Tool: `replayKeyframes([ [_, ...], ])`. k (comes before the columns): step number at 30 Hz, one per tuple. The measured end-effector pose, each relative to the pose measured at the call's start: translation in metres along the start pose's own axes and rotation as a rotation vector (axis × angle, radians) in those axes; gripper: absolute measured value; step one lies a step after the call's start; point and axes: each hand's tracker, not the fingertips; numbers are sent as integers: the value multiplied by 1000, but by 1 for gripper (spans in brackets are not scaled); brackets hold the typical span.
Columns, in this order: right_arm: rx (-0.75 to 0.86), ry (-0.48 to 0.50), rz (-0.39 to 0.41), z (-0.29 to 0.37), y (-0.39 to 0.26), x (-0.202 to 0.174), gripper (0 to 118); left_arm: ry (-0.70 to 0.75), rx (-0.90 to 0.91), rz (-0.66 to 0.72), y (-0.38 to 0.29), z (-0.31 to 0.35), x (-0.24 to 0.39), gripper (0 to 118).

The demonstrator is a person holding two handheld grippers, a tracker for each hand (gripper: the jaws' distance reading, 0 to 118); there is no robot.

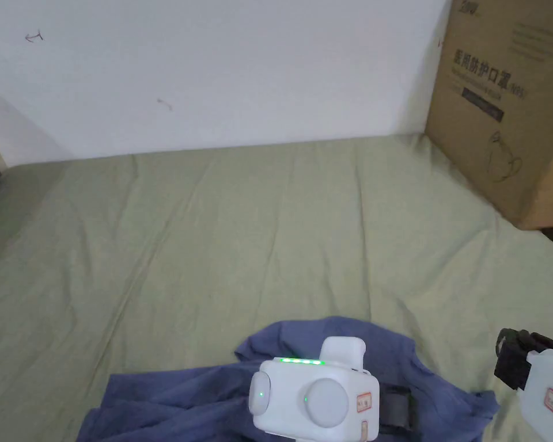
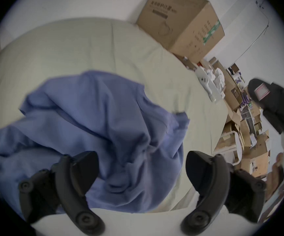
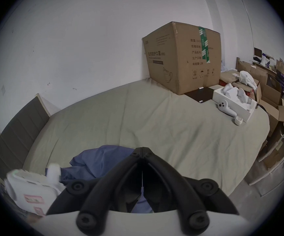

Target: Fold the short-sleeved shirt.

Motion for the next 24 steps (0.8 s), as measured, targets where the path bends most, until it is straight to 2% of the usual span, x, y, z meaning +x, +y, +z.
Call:
replayKeyframes([
  [1, -1, 11, 10, 0, 1, -6, 0, 7, 28, 6, 5, 15, -6, 93],
  [3, 0, 38, 24, 0, 1, -17, 0, 42, 74, 25, 3, 35, -20, 46],
  [4, -1, 51, 31, -1, 0, -23, 0, 90, 86, 28, -1, 44, -28, 15],
  [5, -6, 64, 41, -1, -2, -29, 0, 155, 80, 35, -7, 47, -37, 0],
  [7, -13, 84, 59, -4, -7, -37, 0, 223, 70, 72, -25, 55, -56, 0],
  [11, -41, 119, 95, -9, -15, -55, 0, 223, 55, 148, -52, 70, -92, 0],
  [16, -65, 147, 110, -20, -16, -69, 0, 312, 135, 181, -42, 108, -137, 0],
  [17, -67, 149, 114, -22, -16, -72, 0, 329, 147, 200, -32, 117, -148, 16],
  [18, -68, 150, 117, -23, -16, -74, 0, 350, 150, 213, -26, 124, -161, 42],
  [19, -71, 153, 121, -26, -16, -75, 0, 387, 155, 215, -19, 128, -177, 61],
  [20, -77, 158, 123, -28, -17, -76, 0, 418, 146, 212, -12, 129, -192, 68],
  [21, -85, 160, 125, -32, -18, -77, 0, 454, 124, 214, -3, 126, -206, 68],
  [22, -94, 158, 126, -35, -20, -78, 0, 487, 119, 228, 3, 123, -222, 81],
  [24, -116, 153, 132, -43, -24, -78, 0, 521, 102, 251, 10, 109, -254, 81],
])
